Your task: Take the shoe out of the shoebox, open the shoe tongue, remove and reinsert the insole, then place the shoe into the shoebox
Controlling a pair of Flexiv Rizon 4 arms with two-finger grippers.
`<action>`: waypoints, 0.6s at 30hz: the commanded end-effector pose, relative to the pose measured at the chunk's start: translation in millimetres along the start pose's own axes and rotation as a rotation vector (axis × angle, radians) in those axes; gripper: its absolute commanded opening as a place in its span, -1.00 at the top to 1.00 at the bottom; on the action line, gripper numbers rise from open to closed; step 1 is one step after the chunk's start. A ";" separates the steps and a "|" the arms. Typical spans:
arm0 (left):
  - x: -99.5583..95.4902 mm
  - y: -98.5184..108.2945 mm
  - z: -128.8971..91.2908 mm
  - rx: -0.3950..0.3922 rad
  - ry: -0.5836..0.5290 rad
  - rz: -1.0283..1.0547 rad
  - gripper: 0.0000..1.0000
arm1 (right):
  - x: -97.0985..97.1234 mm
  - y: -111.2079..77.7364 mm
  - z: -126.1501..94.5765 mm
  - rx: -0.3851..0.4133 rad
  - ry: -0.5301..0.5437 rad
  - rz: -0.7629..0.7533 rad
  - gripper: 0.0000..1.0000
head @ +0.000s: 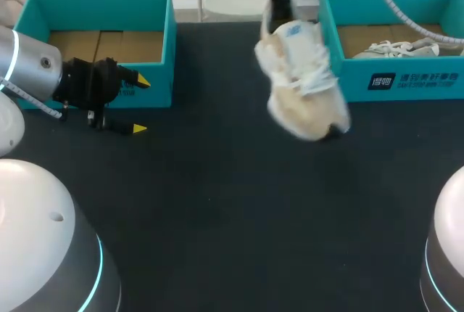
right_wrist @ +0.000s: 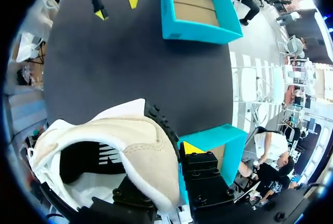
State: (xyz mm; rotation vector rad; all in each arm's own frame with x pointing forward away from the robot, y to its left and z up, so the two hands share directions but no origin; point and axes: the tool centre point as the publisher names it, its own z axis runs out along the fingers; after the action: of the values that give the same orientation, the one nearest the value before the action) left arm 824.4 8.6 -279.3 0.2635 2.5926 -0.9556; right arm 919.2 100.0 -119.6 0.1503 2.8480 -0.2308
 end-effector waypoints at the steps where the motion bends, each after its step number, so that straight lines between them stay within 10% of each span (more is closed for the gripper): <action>1: 0.6 0.1 -0.4 -0.002 0.000 0.001 -1.00 | -35.5 -40.1 11.2 -0.011 0.032 -0.020 1.00; 18: 0.6 0.1 -0.4 -0.002 0.000 0.001 -1.00 | -132.7 -152.6 71.9 0.072 0.051 0.079 1.00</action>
State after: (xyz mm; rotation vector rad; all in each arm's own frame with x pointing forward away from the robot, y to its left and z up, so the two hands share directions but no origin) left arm 824.5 8.7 -279.2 0.2634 2.5925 -0.9554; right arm 1043.8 -68.7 -128.4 0.2917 2.8695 -0.3329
